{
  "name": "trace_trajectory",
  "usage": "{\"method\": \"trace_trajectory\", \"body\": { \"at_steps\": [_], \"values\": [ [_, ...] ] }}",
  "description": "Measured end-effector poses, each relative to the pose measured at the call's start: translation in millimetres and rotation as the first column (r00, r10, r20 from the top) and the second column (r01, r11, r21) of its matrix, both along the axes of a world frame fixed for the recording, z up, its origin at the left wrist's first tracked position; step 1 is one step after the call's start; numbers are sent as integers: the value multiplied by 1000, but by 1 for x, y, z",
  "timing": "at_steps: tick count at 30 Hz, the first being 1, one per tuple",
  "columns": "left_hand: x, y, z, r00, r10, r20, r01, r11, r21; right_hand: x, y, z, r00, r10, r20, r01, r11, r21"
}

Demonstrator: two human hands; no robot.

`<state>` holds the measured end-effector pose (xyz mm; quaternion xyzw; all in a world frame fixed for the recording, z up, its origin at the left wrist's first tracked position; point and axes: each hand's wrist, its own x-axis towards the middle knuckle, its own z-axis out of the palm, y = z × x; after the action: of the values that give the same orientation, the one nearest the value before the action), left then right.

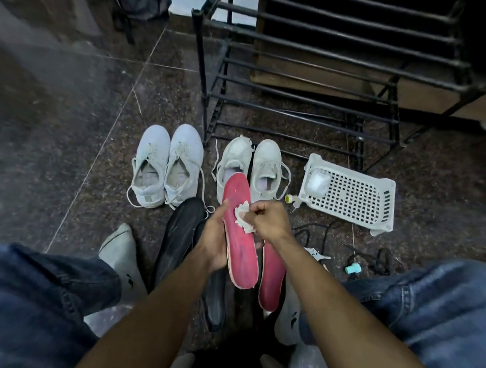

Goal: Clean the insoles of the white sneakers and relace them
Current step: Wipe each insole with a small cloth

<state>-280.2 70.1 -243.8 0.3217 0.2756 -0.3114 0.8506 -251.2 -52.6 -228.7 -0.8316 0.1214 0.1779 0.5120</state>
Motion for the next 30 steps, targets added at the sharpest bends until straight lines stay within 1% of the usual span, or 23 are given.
{"method": "trace_trajectory", "body": {
  "at_steps": [1,2,3,5,6,7,11,13,16,18,20,22,24,27,28,30],
  "values": [
    [-2,0,2,1000,11,1,-11,999,-31,-1,-1,3,996,55,74,-45,990,-134],
    [-3,0,3,1000,7,11,-6,998,-56,-3,-2,7,986,78,145,-42,969,-242],
    [-4,0,4,1000,-2,26,4,997,-74,-4,-4,11,975,74,211,-10,957,-289],
    [-6,-1,9,998,-24,66,30,996,-86,-6,-6,19,951,43,306,31,972,-231],
    [-6,-1,10,996,-29,87,37,995,-91,-6,-7,24,945,48,323,18,980,-200],
    [-5,-2,12,993,-37,108,47,995,-89,-5,-7,28,941,80,329,-9,978,-210],
    [1,-11,17,982,-61,179,73,995,-62,-5,-4,46,917,261,302,-112,894,-434],
    [2,-13,20,982,-51,182,65,995,-70,-8,-2,49,922,295,249,-162,881,-444],
    [2,-12,22,992,15,129,2,991,-132,-19,-6,57,903,401,157,-310,859,-408],
    [4,-10,23,992,47,121,-29,988,-150,-32,-7,66,850,511,126,-420,803,-424],
    [6,-11,26,989,79,127,-62,989,-136,-41,-6,75,791,598,132,-474,735,-485],
    [7,-15,27,987,94,132,-75,987,-142,-36,-4,83,767,615,184,-418,696,-584],
    [4,-20,33,988,60,141,-38,987,-155,-18,-2,86,790,561,247,-303,708,-638],
    [-1,-26,39,977,-26,213,57,989,-139,11,-3,93,864,415,285,-155,758,-633],
    [-2,-26,41,974,-35,224,71,986,-153,15,-3,95,877,383,288,-133,772,-622],
    [-2,-23,44,975,4,223,40,981,-192,8,-2,100,884,377,276,-160,799,-579]
  ]
}}
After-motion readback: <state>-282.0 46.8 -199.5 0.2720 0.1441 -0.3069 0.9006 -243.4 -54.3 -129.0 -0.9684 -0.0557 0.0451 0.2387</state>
